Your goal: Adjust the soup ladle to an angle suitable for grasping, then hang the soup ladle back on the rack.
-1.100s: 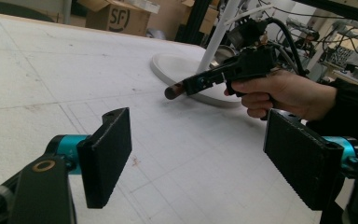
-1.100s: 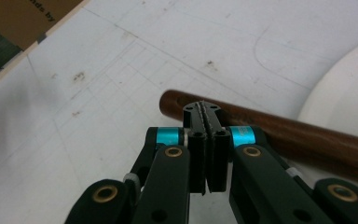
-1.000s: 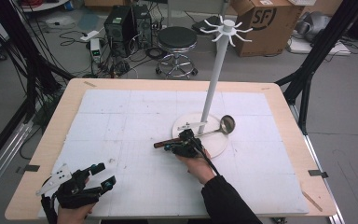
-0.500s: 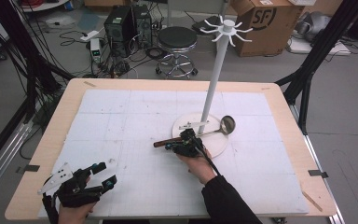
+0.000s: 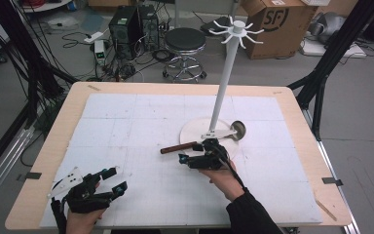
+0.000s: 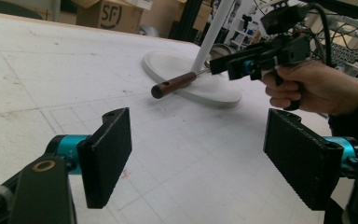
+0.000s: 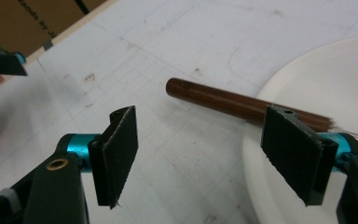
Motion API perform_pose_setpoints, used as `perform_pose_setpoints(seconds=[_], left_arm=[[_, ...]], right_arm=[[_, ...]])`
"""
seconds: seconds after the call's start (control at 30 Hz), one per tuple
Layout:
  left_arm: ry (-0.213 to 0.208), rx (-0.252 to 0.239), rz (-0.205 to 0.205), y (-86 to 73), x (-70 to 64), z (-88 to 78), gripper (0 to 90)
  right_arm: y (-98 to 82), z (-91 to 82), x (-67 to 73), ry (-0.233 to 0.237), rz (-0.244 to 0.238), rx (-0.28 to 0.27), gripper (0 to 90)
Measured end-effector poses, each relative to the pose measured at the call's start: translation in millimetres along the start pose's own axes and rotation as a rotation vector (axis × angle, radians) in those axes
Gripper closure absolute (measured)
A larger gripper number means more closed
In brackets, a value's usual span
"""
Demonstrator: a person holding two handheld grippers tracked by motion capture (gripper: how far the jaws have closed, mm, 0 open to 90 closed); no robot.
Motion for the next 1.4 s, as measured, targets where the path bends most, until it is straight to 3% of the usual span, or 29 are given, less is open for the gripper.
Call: perform_pose_setpoints(seconds=[0.13,0.23,0.33,0.43,0.47,0.63,0.87,0.93,1.03,1.23,1.4], left_arm=[[-0.013,0.013,0.006,0.1,-2.1,6.9,24.0],[-0.021,0.02,0.009,0.0,-3.5,10.0,24.0],[-0.025,0.021,0.009,-0.2,-3.6,10.3,24.0],[-0.018,0.015,0.008,0.4,-2.4,8.4,24.0],[-0.02,0.012,0.005,0.5,-2.2,7.9,24.0],[-0.018,0.001,-0.001,1.4,-1.4,3.7,24.0],[-0.017,-0.007,-0.005,1.7,-1.7,1.8,24.0],[-0.016,-0.007,-0.002,1.7,-1.6,1.3,24.0],[-0.016,-0.01,-0.007,1.7,-1.6,0.4,24.0],[-0.012,-0.011,-0.011,1.4,-1.2,-1.7,24.0],[-0.01,-0.011,-0.011,1.1,-0.9,-2.0,24.0]], right_arm=[[0.5,-17.0,-7.3,-0.031,-0.021,-0.034,25.6],[2.6,-23.2,-12.7,-0.073,-0.09,-0.03,26.1],[9.7,-24.4,-16.2,-0.07,-0.173,0.002,29.0],[18.0,-18.7,-21.3,-0.077,-0.229,0.06,29.2],[20.8,-11.2,-24.9,-0.063,-0.23,0.105,29.3],[19.3,6.5,-29.6,-0.081,-0.262,0.174,31.5],[17.5,28.4,-24.9,-0.114,-0.337,0.251,32.8],[19.9,31.6,-26.5,-0.121,-0.343,0.256,33.1],[22.2,35.7,-31.5,-0.108,-0.313,0.279,34.5],[18.0,39.8,-40.3,-0.009,-0.185,0.326,35.5],[13.8,40.0,-40.9,0.01,-0.177,0.353,34.2]])
Point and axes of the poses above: each handheld gripper's, and its own axes: z roughly forward along the jaws, y roughly out of its top, x roughly to its left, the point moved 6 cm from there along z, roughly forward along the jaws, and after that the axes turned 6 degrees about x, right-handed, at the moved point
